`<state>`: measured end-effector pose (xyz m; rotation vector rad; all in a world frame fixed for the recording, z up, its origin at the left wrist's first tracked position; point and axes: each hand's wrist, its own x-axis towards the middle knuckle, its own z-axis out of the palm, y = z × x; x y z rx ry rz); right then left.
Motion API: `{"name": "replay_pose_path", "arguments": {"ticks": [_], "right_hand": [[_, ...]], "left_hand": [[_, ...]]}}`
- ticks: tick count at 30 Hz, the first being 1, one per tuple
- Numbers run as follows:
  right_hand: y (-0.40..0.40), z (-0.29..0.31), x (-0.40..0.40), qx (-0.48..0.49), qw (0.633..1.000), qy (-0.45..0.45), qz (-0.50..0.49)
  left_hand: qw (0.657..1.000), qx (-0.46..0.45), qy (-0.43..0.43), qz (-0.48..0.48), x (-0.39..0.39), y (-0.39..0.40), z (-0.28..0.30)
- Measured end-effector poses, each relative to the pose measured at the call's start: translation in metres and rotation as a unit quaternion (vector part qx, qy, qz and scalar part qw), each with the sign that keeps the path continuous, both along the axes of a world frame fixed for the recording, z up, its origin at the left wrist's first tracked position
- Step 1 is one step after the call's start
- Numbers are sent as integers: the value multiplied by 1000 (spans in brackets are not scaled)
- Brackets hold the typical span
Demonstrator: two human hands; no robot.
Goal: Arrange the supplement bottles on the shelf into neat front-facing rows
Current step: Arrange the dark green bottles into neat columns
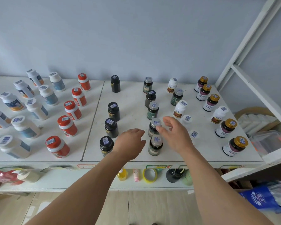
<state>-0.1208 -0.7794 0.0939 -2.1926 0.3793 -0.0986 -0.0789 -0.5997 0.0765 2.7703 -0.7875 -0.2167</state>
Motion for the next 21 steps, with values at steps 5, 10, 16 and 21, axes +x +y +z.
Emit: {"name": "replay_pose_path", "arguments": {"ticks": [5,10,16,21], "right_hand": [[-9,3,37,-66,989,106,79],[-17,-7,50,-34,989,107,93],[-25,8,61,-26,991,63,114],[-23,17,69,-63,990,52,111]], "left_hand": [[995,-54,55,60,18,-9,0],[988,-84,107,70,36,-19,-4],[970,-133,189,79,54,-34,6],[952,-164,246,75,64,-35,9]]}}
